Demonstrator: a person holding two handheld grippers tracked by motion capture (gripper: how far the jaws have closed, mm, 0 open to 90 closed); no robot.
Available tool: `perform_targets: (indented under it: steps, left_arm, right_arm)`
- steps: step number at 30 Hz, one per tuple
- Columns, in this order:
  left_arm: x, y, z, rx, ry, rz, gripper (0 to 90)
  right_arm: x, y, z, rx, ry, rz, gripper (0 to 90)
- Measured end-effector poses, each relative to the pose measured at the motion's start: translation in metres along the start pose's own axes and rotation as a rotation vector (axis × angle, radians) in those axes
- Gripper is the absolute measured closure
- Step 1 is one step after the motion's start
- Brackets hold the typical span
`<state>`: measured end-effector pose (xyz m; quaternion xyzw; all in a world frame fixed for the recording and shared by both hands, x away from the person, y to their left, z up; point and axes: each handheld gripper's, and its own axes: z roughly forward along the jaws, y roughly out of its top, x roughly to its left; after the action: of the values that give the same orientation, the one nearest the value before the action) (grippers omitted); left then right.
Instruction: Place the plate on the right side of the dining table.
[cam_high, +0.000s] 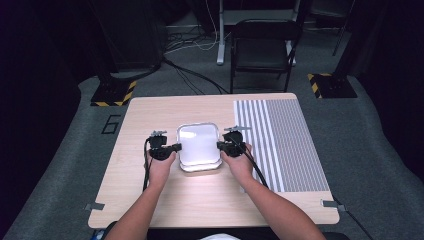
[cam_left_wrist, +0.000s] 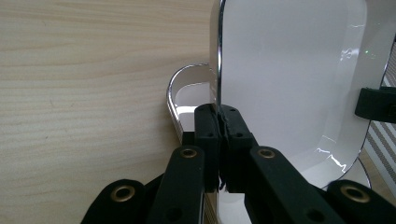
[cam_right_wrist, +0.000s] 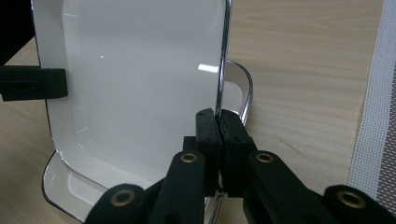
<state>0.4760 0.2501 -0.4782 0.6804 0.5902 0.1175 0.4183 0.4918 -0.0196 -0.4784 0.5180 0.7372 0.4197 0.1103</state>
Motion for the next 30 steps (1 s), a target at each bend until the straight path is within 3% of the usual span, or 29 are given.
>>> perform_targets:
  steps: [23, 30]
  left_arm:
    - [-0.012, 0.016, -0.011, -0.04, -0.006, 0.036, 87.7]
    - [-0.015, 0.02, -0.014, -0.05, -0.012, 0.036, 87.9]
  right_arm:
    - [0.0, 0.011, -0.018, -0.039, 0.017, 0.003, 87.7]
    - [0.003, 0.016, -0.026, -0.057, 0.015, -0.022, 87.4]
